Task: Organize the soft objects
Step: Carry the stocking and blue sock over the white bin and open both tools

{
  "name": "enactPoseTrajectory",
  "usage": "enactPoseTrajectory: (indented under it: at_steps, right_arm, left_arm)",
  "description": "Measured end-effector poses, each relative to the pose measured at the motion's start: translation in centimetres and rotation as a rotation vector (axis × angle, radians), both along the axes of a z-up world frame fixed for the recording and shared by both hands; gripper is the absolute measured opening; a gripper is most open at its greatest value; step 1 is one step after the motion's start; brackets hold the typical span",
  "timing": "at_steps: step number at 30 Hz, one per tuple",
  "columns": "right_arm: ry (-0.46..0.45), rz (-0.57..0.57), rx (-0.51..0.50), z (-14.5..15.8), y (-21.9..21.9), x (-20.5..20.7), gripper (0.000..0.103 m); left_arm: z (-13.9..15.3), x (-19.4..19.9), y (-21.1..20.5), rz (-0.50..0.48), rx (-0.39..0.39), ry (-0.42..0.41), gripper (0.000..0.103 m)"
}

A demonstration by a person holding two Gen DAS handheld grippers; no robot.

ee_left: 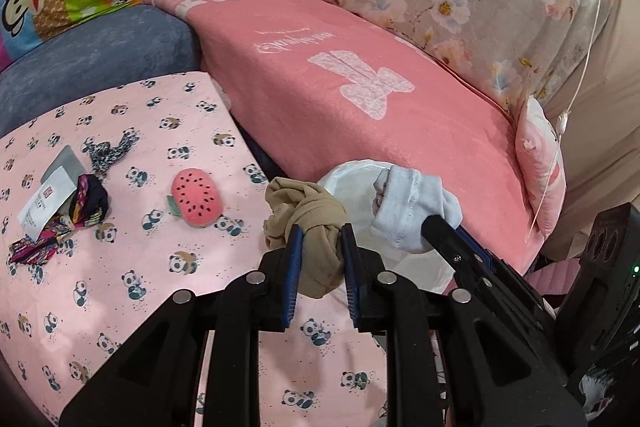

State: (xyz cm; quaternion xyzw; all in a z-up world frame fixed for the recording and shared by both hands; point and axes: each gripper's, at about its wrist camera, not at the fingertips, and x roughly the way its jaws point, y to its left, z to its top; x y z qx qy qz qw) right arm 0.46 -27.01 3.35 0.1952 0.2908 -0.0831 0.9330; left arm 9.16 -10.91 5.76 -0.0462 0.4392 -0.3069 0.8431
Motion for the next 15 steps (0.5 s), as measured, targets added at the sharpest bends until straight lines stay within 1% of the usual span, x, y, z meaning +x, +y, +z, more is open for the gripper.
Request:
enactPoseTrajectory:
  at_steps: [8,15]
  right_arm:
    - [-0.009,-0.109,0.010,-0.1,-4.5,-2.4,0.014]
    - [-0.001,-0.160,0.024,-0.8,-7.1,-3.4,0.015]
  left_arm:
    - [0.7,-1.5,-5.5,-0.105,0.012,-0.024,0.018]
    - [0.5,-2.1,-7.9,-0.153,0.019,-0.026,0.018]
